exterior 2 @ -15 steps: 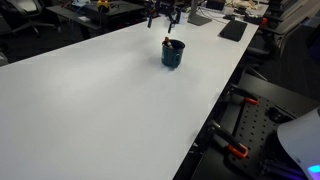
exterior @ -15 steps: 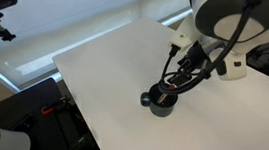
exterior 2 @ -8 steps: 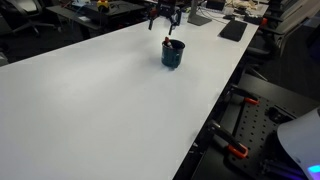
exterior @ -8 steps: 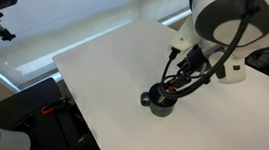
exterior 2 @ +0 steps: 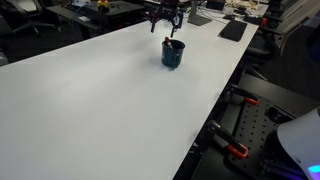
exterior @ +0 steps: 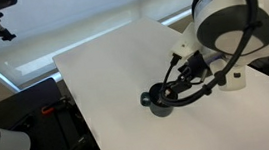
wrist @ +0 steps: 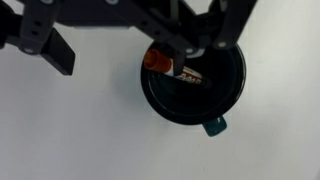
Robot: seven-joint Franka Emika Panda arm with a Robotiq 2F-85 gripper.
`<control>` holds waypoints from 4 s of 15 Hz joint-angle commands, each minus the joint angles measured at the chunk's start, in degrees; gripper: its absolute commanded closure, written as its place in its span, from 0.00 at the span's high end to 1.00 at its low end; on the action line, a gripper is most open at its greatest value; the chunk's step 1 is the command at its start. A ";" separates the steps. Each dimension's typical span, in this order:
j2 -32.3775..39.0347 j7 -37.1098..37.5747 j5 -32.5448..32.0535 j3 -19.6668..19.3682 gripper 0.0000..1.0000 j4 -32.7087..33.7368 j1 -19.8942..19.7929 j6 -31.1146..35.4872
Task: Put the marker on the table
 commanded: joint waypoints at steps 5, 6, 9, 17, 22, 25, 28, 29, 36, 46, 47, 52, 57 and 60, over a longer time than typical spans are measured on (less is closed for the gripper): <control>0.90 0.24 0.18 -0.23 1.00 0.67 -0.02 -0.27; 1.17 0.33 0.22 -0.24 1.00 0.78 -0.07 -0.32; 1.64 0.29 0.25 -0.23 1.00 0.74 -0.14 -0.32; 1.89 -0.06 0.09 -0.23 1.00 0.25 -0.18 -0.20; 2.00 -0.19 -0.02 -0.24 0.57 0.18 -0.11 0.06; 2.00 -0.39 -0.33 -0.28 0.34 0.09 -0.08 0.13; 2.06 -0.44 -0.54 -0.32 0.12 0.05 -0.03 0.04; 2.07 -0.63 -0.68 -0.33 0.03 0.00 -0.03 0.07; 2.57 -0.14 -0.47 -0.26 0.39 0.29 -0.18 -0.18; -0.90 -0.81 -1.64 -0.23 1.00 -3.95 2.31 4.19; -1.14 -0.90 -1.63 -0.16 1.00 -4.26 2.55 4.64; 1.29 -0.15 -1.24 0.06 1.00 -1.38 2.04 3.09; 2.39 -0.48 -0.74 0.24 0.51 -0.18 1.09 2.27; 2.92 0.00 -0.72 0.07 0.27 0.21 0.72 2.17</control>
